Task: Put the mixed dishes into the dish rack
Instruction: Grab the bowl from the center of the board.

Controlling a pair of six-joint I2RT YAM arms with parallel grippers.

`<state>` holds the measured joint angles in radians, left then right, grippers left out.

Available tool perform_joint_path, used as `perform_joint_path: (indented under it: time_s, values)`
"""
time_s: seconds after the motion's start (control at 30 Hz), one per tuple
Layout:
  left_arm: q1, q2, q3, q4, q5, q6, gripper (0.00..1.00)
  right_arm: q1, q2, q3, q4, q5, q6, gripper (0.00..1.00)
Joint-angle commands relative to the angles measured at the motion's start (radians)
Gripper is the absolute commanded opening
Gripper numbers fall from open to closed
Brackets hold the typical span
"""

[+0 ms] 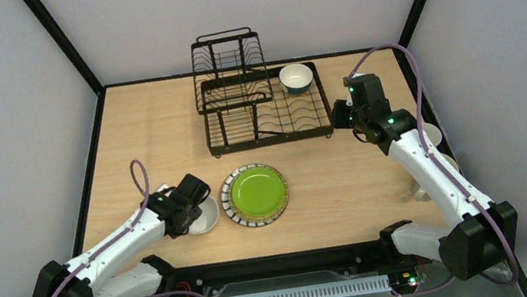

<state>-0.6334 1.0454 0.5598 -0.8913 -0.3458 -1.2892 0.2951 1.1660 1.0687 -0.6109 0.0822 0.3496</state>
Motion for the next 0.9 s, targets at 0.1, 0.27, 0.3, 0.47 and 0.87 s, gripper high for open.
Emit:
perform_joint_path:
  time_s: [0.1, 0.27, 0.3, 0.47, 0.87]
  values:
    - [0.001, 0.033, 0.039, 0.040, -0.035, -0.009, 0.86, 0.004, 0.020, 0.002, 0.018, 0.010, 0.014, 0.73]
    - [0.001, 0.070, 0.048, 0.052, -0.031, -0.030, 0.83, 0.004, 0.025, 0.004, 0.020, 0.014, 0.010, 0.73]
    - [0.001, 0.079, 0.050, 0.051, -0.030, -0.034, 0.83, 0.004, 0.025, 0.004, 0.019, 0.014, 0.009, 0.73]
    - [0.000, 0.105, 0.057, 0.050, -0.020, -0.036, 0.54, 0.004, 0.024, 0.005, 0.018, 0.020, 0.005, 0.73]
    - [0.001, 0.077, 0.070, -0.023, -0.032, -0.058, 0.03, 0.004, 0.031, 0.016, 0.021, 0.018, 0.004, 0.73]
